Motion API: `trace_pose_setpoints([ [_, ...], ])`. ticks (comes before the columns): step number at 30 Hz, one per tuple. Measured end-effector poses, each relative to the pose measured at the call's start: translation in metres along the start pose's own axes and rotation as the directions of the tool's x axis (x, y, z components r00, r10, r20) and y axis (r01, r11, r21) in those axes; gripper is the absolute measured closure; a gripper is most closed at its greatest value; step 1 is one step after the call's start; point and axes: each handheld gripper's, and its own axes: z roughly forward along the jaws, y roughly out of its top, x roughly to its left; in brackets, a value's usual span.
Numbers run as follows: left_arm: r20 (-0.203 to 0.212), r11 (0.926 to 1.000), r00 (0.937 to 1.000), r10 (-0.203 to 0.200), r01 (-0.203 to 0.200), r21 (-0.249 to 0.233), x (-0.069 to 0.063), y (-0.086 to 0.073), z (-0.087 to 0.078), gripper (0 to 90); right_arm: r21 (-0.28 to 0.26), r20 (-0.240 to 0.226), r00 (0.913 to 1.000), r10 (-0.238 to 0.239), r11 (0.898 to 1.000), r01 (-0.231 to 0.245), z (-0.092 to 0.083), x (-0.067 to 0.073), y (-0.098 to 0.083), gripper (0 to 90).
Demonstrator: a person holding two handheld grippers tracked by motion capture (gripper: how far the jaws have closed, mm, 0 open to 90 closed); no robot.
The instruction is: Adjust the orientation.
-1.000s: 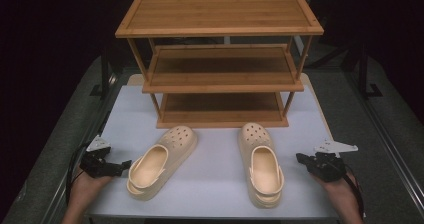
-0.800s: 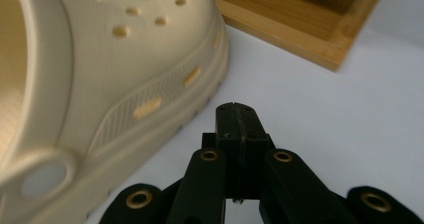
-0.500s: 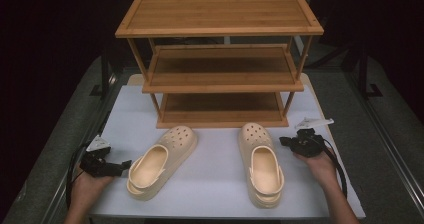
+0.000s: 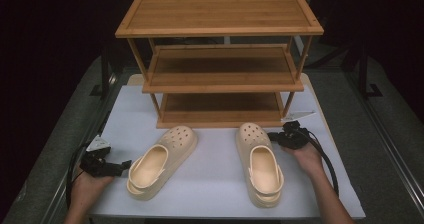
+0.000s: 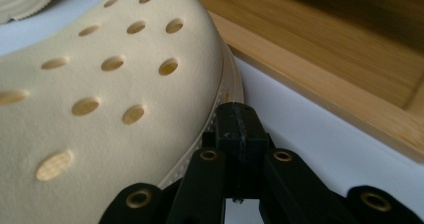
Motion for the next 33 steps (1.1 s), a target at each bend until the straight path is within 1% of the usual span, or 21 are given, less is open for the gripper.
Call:
trace_pose_setpoints([
  [4,0.000,1.0000,1.0000,0.001,-0.001,0.001,0.000,0.000,0.000,0.0,-0.001,-0.017,0.9999,-0.003,1.000,0.003,0.008,0.006,0.008,90.0],
  [10,0.000,1.0000,1.0000,0.001,-0.001,0.001,0.000,0.000,0.000,0.0,0.015,-0.024,0.9988,-0.043,0.999,0.044,0.021,0.015,0.020,89.9],
  [14,0.000,1.0000,1.0000,0.001,-0.001,0.001,0.000,0.000,0.000,0.0,0.018,-0.044,0.9978,-0.050,0.999,0.051,0.029,0.022,0.028,89.9],
  [20,0.000,1.0000,1.0000,0.001,-0.001,0.001,0.000,0.000,0.000,0.0,0.019,-0.069,0.9934,-0.091,0.995,0.093,0.043,0.033,0.040,89.9],
  [21,0.001,1.0000,1.0000,0.001,-0.001,0.002,0.000,0.000,0.000,0.0,0.020,-0.075,0.9931,-0.090,0.996,0.092,0.045,0.035,0.042,89.9],
  [22,0.001,1.0000,1.0000,0.001,-0.001,0.002,0.000,0.000,0.000,0.0,0.019,-0.076,0.9921,-0.100,0.995,0.101,0.046,0.037,0.043,89.9],
  [23,0.001,1.0000,1.0000,0.001,-0.001,0.002,0.000,0.000,0.000,0.0,0.021,-0.082,0.9920,-0.096,0.995,0.098,0.048,0.040,0.046,89.9],
  [24,0.001,1.0000,1.0000,0.001,-0.001,0.001,0.000,0.000,0.000,0.0,0.023,-0.087,0.9905,-0.106,0.994,0.109,0.051,0.043,0.048,89.9],
  [28,0.001,1.0000,1.0000,0.001,-0.001,0.002,0.000,0.000,0.000,0.0,0.025,-0.105,0.9872,-0.120,0.992,0.124,0.059,0.051,0.053,89.9],
  [30,0.001,1.0000,1.0000,0.001,-0.001,0.001,0.000,0.000,0.000,0.0,0.018,-0.099,0.9881,-0.117,0.993,0.120,0.059,0.052,0.054,89.1],
  [33,0.001,1.0000,1.0000,0.000,0.000,0.001,0.000,0.000,0.000,0.0,0.010,-0.090,0.9903,-0.106,0.994,0.107,0.052,0.048,0.053,85.2],
])
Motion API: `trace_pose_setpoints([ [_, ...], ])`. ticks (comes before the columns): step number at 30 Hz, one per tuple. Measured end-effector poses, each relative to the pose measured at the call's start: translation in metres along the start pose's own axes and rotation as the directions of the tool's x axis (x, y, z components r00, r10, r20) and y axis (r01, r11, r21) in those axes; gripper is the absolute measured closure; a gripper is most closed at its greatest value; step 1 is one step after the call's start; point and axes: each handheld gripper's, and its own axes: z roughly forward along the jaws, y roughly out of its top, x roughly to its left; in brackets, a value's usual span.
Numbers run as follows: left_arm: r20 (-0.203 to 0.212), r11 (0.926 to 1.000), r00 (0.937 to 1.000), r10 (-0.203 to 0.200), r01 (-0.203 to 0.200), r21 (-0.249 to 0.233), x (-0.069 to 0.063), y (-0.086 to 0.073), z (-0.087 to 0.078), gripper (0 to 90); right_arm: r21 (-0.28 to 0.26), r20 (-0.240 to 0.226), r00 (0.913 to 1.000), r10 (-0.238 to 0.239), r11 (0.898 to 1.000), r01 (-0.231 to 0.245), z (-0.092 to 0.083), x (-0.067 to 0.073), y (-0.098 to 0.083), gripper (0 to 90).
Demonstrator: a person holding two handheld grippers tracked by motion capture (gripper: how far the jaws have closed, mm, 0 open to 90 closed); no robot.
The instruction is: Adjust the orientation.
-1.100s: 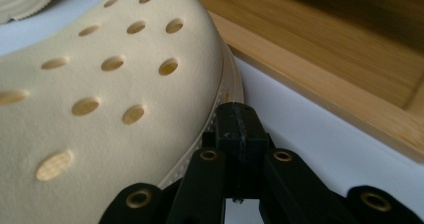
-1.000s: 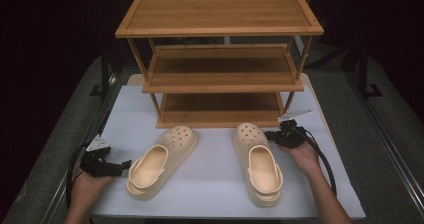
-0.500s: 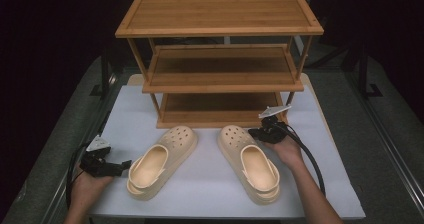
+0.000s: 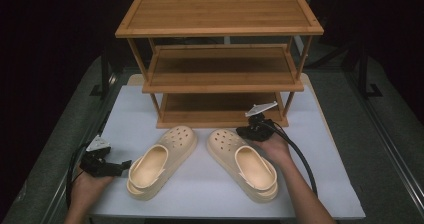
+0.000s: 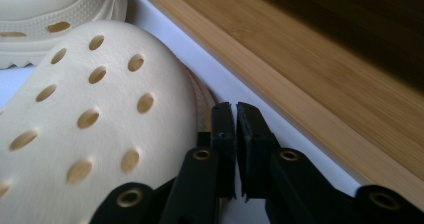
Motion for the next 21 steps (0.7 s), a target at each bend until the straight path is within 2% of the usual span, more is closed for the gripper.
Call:
trace_pose_setpoints([
  [6,0.000,1.0000,1.0000,0.000,0.000,0.000,0.000,0.000,0.000,0.0,-0.020,0.023,0.9996,0.018,1.000,-0.018,-0.031,-0.004,-0.007,78.6],
  [12,-0.001,1.0000,1.0000,0.001,-0.001,0.000,0.000,0.000,0.000,0.0,-0.051,0.034,0.9992,0.022,0.998,-0.020,-0.067,0.002,-0.024,74.5],
  [17,-0.001,1.0000,1.0000,0.001,-0.001,0.000,0.000,0.000,0.000,0.0,-0.073,0.015,0.9997,0.020,0.997,-0.019,-0.091,0.014,-0.040,72.2],
  [21,-0.001,1.0000,1.0000,0.001,-0.001,-0.001,0.000,0.000,0.000,0.0,-0.093,-0.014,0.9998,0.015,0.996,-0.017,-0.103,0.024,-0.047,71.2],
])
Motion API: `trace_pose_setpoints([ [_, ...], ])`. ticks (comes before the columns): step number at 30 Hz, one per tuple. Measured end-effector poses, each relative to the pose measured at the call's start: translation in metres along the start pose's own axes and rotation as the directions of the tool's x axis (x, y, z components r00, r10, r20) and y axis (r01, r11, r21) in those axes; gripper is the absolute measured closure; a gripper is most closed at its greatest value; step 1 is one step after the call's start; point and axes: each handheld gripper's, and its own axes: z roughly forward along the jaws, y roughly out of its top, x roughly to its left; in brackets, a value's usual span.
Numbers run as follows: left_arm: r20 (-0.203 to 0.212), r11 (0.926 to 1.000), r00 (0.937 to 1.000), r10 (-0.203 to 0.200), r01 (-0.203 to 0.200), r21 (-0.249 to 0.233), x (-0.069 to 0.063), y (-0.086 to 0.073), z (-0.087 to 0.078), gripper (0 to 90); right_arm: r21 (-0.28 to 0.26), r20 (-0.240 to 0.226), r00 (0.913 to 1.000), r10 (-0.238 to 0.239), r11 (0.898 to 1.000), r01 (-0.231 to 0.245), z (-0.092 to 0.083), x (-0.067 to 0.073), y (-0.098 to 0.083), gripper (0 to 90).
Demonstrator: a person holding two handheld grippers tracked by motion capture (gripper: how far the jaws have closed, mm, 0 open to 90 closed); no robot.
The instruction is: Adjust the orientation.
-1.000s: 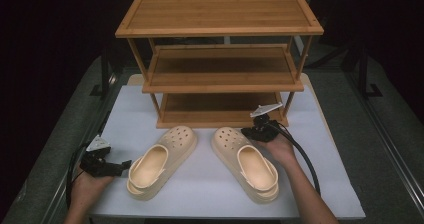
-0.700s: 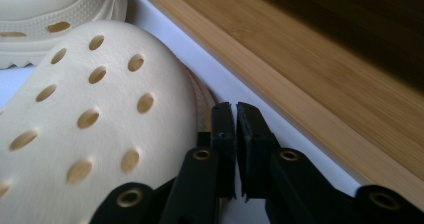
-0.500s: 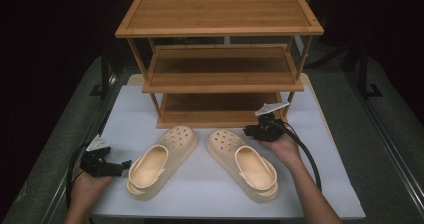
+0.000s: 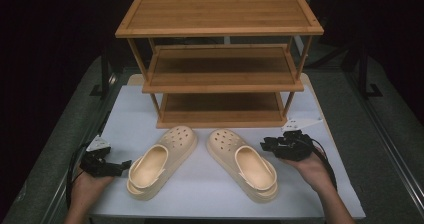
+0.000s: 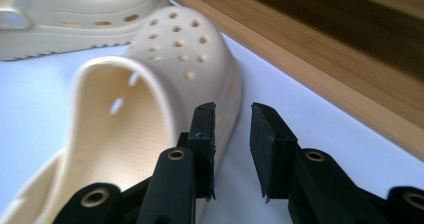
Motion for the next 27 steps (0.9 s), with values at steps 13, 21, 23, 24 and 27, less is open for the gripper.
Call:
trace_pose_setpoints([
  [13,0.000,1.0000,1.0000,0.001,-0.001,0.001,0.000,0.000,0.000,0.0,0.042,-0.057,0.9980,-0.026,0.999,0.029,0.026,0.016,-0.003,76.7],
  [21,0.000,1.0000,1.0000,0.000,0.000,0.000,0.000,0.000,0.000,0.0,0.007,0.013,0.9979,-0.063,0.998,0.063,0.031,0.020,0.008,82.7],
  [23,0.001,1.0000,1.0000,0.001,-0.001,0.001,0.000,0.000,0.000,0.0,0.006,0.029,0.9972,-0.069,0.998,0.069,0.035,0.021,0.012,82.8],
  [24,0.001,1.0000,1.0000,0.001,-0.001,0.001,0.000,0.000,0.000,0.0,0.006,0.036,0.9969,-0.070,0.998,0.070,0.037,0.020,0.014,82.9],
  [27,0.001,1.0000,1.0000,0.001,-0.001,0.001,0.000,0.000,0.000,0.0,0.006,0.046,0.9957,-0.080,0.997,0.080,0.045,0.019,0.018,82.8],
])
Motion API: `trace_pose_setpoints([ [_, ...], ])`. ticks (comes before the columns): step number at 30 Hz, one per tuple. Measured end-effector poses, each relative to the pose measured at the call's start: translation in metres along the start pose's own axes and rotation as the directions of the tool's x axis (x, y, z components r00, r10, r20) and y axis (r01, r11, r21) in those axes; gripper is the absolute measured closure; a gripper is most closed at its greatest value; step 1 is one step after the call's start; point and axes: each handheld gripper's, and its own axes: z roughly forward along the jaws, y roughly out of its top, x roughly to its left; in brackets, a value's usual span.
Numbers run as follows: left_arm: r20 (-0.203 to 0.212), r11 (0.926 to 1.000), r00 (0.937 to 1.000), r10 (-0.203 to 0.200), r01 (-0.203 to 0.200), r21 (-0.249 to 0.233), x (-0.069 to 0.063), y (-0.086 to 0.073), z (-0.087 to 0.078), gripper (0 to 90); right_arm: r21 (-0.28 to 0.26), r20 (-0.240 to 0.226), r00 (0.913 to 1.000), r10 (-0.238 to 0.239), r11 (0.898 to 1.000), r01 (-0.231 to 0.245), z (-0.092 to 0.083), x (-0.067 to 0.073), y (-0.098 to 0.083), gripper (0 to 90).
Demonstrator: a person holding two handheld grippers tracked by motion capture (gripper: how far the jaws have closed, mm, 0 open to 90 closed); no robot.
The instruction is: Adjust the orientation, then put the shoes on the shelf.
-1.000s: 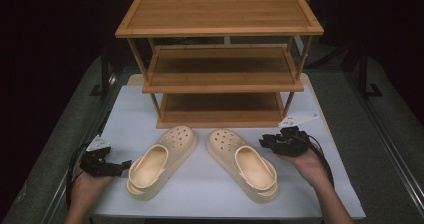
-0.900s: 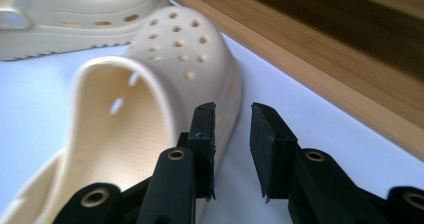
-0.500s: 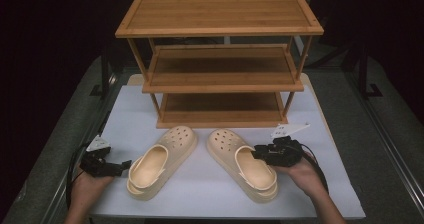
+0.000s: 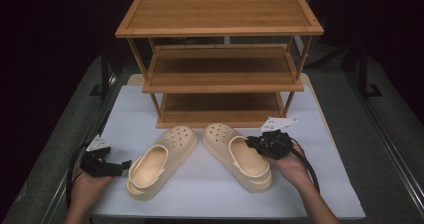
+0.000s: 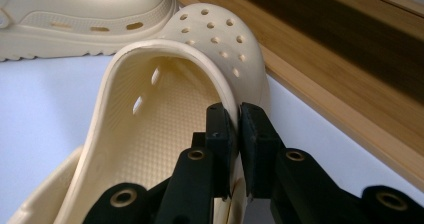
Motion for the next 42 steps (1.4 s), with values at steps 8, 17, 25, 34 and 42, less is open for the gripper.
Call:
trace_pose_setpoints([
  [8,0.002,1.0000,1.0000,-0.004,0.004,-0.002,0.000,0.000,0.000,0.0,-0.016,-0.058,0.9972,0.046,0.999,-0.047,-0.002,-0.006,-0.003,64.3],
  [17,0.054,0.9975,0.9984,-0.018,0.021,-0.068,0.005,0.012,-0.026,0.0,-0.027,-0.090,0.9943,0.057,0.998,-0.060,-0.016,-0.008,-0.008,48.6],
  [25,0.127,0.9933,0.9913,0.034,-0.020,-0.114,-0.012,0.035,-0.048,0.0,-0.029,-0.094,0.9942,0.052,0.998,-0.055,-0.015,-0.008,-0.008,47.9],
  [34,0.210,0.9837,0.9681,0.136,-0.107,-0.145,-0.045,0.063,-0.051,0.0,-0.023,-0.099,0.9940,0.045,0.999,-0.048,-0.012,-0.005,-0.005,47.3],
  [42,0.255,0.9783,0.9476,0.192,-0.164,-0.126,-0.065,0.077,-0.031,0.0,-0.010,-0.098,0.9943,0.041,0.999,-0.043,-0.007,-0.005,-0.004,47.3],
])
